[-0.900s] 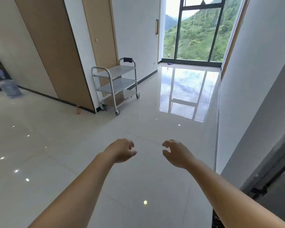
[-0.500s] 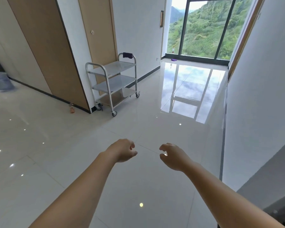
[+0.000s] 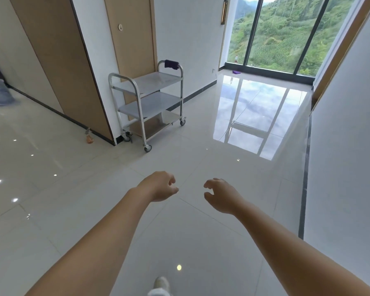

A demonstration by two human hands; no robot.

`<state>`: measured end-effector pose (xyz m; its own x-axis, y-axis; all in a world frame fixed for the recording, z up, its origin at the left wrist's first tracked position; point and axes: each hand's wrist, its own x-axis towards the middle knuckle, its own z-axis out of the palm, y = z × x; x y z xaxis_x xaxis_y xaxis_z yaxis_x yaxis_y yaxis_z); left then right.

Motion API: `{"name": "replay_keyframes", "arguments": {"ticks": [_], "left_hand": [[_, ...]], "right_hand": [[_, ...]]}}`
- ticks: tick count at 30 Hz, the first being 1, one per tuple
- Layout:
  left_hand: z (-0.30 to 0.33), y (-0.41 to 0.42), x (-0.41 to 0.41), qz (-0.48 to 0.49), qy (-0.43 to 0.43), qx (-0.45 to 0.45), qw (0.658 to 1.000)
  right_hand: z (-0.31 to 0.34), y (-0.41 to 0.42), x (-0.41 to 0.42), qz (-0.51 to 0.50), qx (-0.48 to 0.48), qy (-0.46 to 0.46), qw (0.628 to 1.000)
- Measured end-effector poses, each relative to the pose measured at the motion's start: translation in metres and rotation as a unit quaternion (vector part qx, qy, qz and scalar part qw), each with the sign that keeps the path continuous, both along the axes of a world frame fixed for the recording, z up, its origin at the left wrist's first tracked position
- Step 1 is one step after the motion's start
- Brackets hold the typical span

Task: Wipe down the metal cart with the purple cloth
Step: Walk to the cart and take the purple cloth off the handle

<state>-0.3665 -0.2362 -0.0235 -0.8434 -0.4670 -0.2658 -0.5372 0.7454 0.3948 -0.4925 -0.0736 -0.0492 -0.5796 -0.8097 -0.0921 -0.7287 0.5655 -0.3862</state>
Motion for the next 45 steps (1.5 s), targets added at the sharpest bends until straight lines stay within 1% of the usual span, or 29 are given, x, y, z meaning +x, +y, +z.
{"name": "replay_keyframes", "arguments": {"ticks": [5, 12, 16, 23, 28, 33, 39, 45], "left_hand": [[-0.002, -0.073, -0.060, -0.019, -0.016, -0.031, 0.999], [0.020, -0.193, -0.149, -0.039, -0.025, -0.069, 0.997], [0.022, -0.256, -0.193, -0.041, -0.032, -0.084, 0.995], [0.007, -0.323, -0.263, -0.046, -0.038, -0.053, 0.997], [-0.010, -0.367, -0.325, -0.041, -0.048, -0.034, 0.997], [-0.018, -0.414, -0.418, -0.028, -0.048, -0.018, 0.998], [-0.012, -0.473, -0.538, -0.005, -0.037, 0.008, 0.999], [-0.011, -0.524, -0.622, 0.016, -0.032, 0.022, 0.999]], "right_hand": [[-0.006, -0.071, -0.055, -0.004, -0.002, -0.002, 1.000], [0.009, -0.193, -0.133, -0.009, -0.002, -0.007, 1.000], [0.010, -0.254, -0.173, -0.013, -0.015, -0.007, 1.000], [-0.001, -0.330, -0.245, -0.015, -0.012, -0.020, 1.000], [-0.018, -0.374, -0.313, -0.005, 0.006, -0.032, 0.999], [-0.028, -0.430, -0.409, 0.012, 0.016, -0.032, 0.999], [-0.021, -0.508, -0.533, 0.035, 0.020, -0.018, 0.999], [-0.024, -0.569, -0.617, 0.058, 0.027, -0.018, 0.998]]}}
